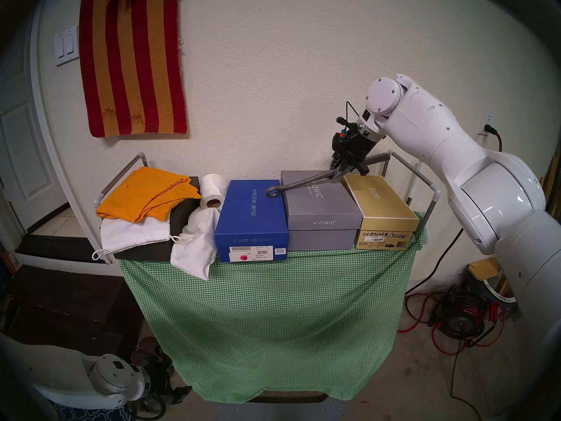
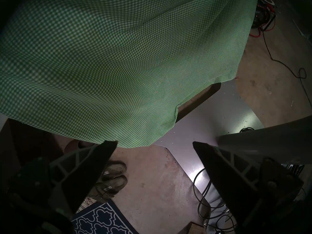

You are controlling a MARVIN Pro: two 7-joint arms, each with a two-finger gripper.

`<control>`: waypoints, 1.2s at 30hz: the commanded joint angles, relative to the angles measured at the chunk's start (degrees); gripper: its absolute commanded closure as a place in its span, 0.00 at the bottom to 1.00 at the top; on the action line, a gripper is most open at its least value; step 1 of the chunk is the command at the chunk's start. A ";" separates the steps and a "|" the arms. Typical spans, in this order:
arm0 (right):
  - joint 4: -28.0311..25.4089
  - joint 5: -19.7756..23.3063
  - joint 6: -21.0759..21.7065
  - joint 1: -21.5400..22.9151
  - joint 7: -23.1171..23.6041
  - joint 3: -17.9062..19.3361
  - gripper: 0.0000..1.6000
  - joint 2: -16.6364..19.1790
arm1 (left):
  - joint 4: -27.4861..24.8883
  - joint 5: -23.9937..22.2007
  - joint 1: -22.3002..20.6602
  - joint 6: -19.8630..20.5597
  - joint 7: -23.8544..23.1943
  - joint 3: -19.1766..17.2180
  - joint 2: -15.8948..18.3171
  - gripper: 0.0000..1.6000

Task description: Lift the object off the cloth, cover the shoe rack with the cloth, put the object back

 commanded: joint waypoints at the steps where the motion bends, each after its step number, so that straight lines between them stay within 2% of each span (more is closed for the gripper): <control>1: 1.61 5.27 -0.44 3.69 -0.11 -4.75 0.56 0.32 | -0.05 -0.01 -0.09 0.07 0.16 -0.06 -0.16 0.00; 8: 2.77 10.39 -0.74 5.27 -0.11 -10.06 0.50 0.55 | -0.05 -0.02 -0.16 0.07 0.18 0.03 -0.15 0.00; 9: 3.03 10.92 -0.84 5.41 -0.11 -10.66 0.46 0.56 | -0.05 -0.02 -0.17 0.07 0.18 0.04 -0.15 0.00; 14: 4.29 13.70 -1.33 6.22 -0.11 -13.73 0.47 0.44 | -0.05 -0.03 -0.21 0.07 0.20 0.09 -0.15 0.00; 17: 5.13 15.86 -1.59 6.88 -0.11 -15.92 0.40 0.25 | -0.06 -0.04 -0.24 0.07 0.20 0.12 -0.15 0.00; 18: 5.30 16.52 -1.89 7.21 -0.11 -17.00 0.29 0.21 | -0.06 -0.05 -0.26 0.07 0.21 0.14 -0.15 0.00; 19: 5.72 17.00 -2.05 7.43 -0.11 -17.43 0.31 0.04 | -0.06 -0.05 -0.27 0.07 0.21 0.15 -0.15 0.00; 20: 5.72 17.00 -2.05 7.43 -0.11 -17.43 0.31 0.04 | -0.06 -0.05 -0.27 0.07 0.21 0.15 -0.15 0.00; 21: 6.39 17.31 -2.40 7.54 -0.11 -17.15 0.40 -0.23 | -0.06 -0.05 -0.27 0.07 0.22 0.16 -0.15 0.00; 22: 6.86 17.67 -3.34 7.67 -0.11 -16.94 0.43 -0.41 | -0.06 -0.05 -0.28 0.06 0.22 0.17 -0.15 0.00; 23: 7.32 17.46 -4.50 7.61 -0.11 -16.01 0.39 -0.62 | -0.06 -0.06 -0.30 0.06 0.22 0.18 -0.15 0.00; 24: 4.83 18.46 -8.11 6.65 -2.22 -13.03 0.36 0.95 | -0.05 -0.05 -0.32 0.05 0.20 0.21 -0.15 0.00; 25: 4.67 18.66 -7.84 6.67 -6.30 -11.96 0.46 1.03 | -0.05 -0.05 -0.34 0.04 0.18 0.23 -0.14 0.00; 26: 5.83 19.31 -7.69 7.03 -5.95 -10.97 0.63 0.47 | -0.05 -0.05 -0.35 0.04 0.17 0.24 -0.14 0.00; 27: 5.96 20.02 -8.69 7.20 -6.39 -10.33 1.00 0.58 | -0.05 -0.05 -0.36 0.04 0.17 0.26 -0.13 0.00; 30: 5.70 20.69 -9.72 7.59 -7.21 -9.14 1.00 1.18 | -0.05 -0.05 -0.39 0.04 0.17 0.29 -0.13 0.00; 31: 5.25 20.71 -10.80 7.56 -9.06 -8.70 1.00 1.78 | -0.05 -0.06 -0.41 0.04 0.18 0.31 -0.13 0.00; 32: 5.14 20.82 -11.48 8.03 -8.98 -7.52 1.00 2.19 | -0.05 -0.05 -0.41 0.03 0.17 0.32 -0.13 0.00; 33: 4.00 22.38 -13.19 8.54 -11.14 -5.49 1.00 3.37 | -0.05 -0.05 -0.44 0.03 0.15 0.34 -0.12 0.00; 35: 3.50 23.14 -13.60 9.01 -11.65 -4.49 1.00 3.89 | -0.05 -0.05 -0.45 0.03 0.14 0.36 -0.12 0.00; 36: 2.43 24.92 -14.65 9.66 -14.07 -2.16 1.00 5.64 | -0.05 -0.04 -0.48 0.03 0.13 0.39 -0.11 0.00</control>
